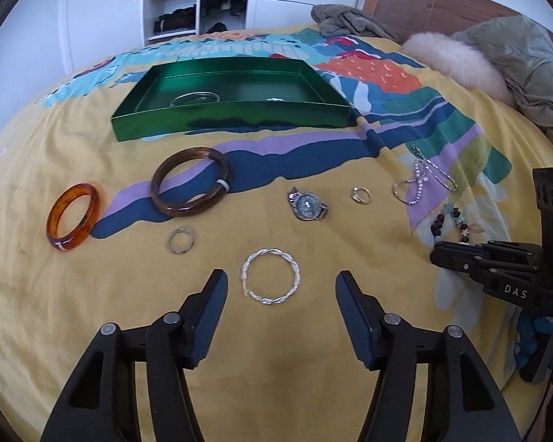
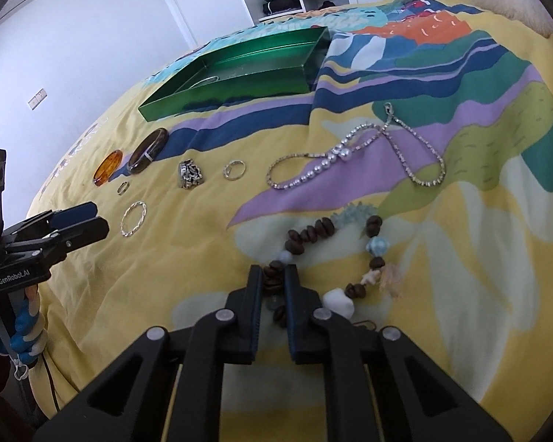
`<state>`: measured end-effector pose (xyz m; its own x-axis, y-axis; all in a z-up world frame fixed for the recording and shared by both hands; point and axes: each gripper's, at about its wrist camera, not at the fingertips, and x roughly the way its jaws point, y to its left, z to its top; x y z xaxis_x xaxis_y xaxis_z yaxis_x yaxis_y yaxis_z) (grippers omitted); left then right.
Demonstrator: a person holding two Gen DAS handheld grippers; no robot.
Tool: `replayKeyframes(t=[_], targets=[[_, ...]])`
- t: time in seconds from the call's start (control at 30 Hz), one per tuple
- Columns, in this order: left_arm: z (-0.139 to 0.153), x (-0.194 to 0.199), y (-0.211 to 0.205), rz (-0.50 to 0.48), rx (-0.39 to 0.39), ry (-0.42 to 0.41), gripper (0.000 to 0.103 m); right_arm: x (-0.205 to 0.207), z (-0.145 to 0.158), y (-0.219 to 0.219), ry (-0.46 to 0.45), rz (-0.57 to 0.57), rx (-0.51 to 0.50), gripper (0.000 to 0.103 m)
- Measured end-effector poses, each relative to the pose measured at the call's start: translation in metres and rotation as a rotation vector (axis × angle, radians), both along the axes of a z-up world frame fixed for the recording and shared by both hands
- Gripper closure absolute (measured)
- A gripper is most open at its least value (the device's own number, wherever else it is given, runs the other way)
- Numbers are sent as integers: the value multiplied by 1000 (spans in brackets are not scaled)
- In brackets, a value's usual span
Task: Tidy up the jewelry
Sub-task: 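Close the right tool on the brown-bead bracelet while the left tool grasps the twisted hoop, then lift the twisted hoop with the left tool while the right tool lifts the bead bracelet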
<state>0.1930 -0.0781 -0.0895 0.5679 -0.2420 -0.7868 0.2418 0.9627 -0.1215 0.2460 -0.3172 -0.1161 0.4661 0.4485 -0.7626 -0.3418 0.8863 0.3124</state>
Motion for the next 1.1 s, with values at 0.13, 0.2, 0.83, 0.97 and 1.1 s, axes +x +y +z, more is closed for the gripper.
replayKeyframes(t=[0.13, 0.2, 0.83, 0.97, 1.1], targets=[[-4, 10, -11, -65, 11, 8, 59, 0, -1, -1, -4, -1, 12, 92], [-7, 17, -14, -80, 18, 22, 65, 0, -1, -2, -5, -1, 19, 92], [-36, 13, -17, -142, 57, 119, 79, 1, -5, -6, -3, -4, 46, 92], [-42, 17, -20, -199, 59, 138, 87, 2, -5, -5, -1, -4, 40, 92], [-42, 18, -21, -240, 21, 169, 98, 4, -6, -2, 1, 2, 31, 92]])
